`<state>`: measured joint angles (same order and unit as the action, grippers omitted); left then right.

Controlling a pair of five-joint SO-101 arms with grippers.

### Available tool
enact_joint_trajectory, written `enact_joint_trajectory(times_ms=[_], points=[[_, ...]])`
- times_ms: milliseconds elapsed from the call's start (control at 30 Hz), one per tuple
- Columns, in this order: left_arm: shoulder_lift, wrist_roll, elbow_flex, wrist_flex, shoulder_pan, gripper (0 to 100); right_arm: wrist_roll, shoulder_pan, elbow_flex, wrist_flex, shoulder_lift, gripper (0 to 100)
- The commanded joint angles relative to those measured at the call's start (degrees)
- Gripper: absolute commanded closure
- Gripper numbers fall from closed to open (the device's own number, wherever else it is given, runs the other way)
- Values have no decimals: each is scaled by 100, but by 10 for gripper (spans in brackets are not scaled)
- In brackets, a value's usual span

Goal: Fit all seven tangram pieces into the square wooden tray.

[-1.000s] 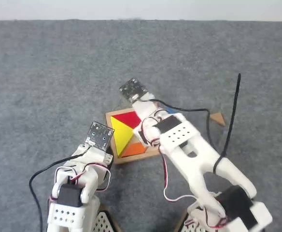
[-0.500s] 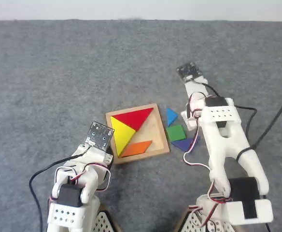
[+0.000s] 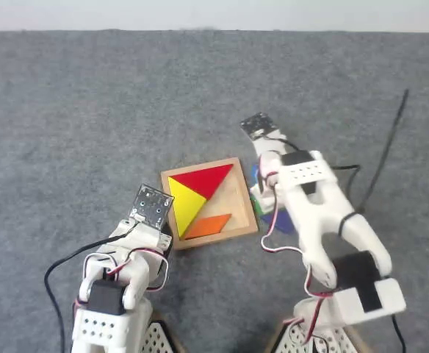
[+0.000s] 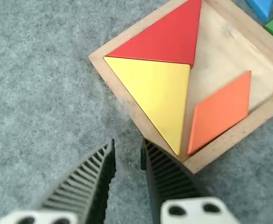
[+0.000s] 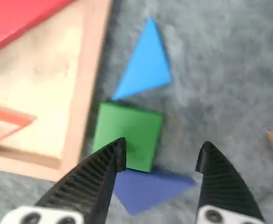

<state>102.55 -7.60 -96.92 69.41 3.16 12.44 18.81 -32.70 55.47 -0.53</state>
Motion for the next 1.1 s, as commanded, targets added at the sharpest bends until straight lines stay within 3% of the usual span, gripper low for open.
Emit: enact_joint_trajectory(times_ms=[0,367,500,800,900,1067], points=[[-9,79,40,26,9,912,-404,127,431,-48,40,736],[-9,79,40,26,9,912,-958,189,229,-40,75,736],[-9,79,40,26,9,912,-844,-391,492,-31,198,736],[-9,79,40,26,9,912,2743,-1745,2356,1578,-101,737],[-9,79,40,26,9,912,3464,-1807,2593,1719,-629,737],[-9,79,40,26,9,912,4026,-1754,2620,1481,-1446,737]])
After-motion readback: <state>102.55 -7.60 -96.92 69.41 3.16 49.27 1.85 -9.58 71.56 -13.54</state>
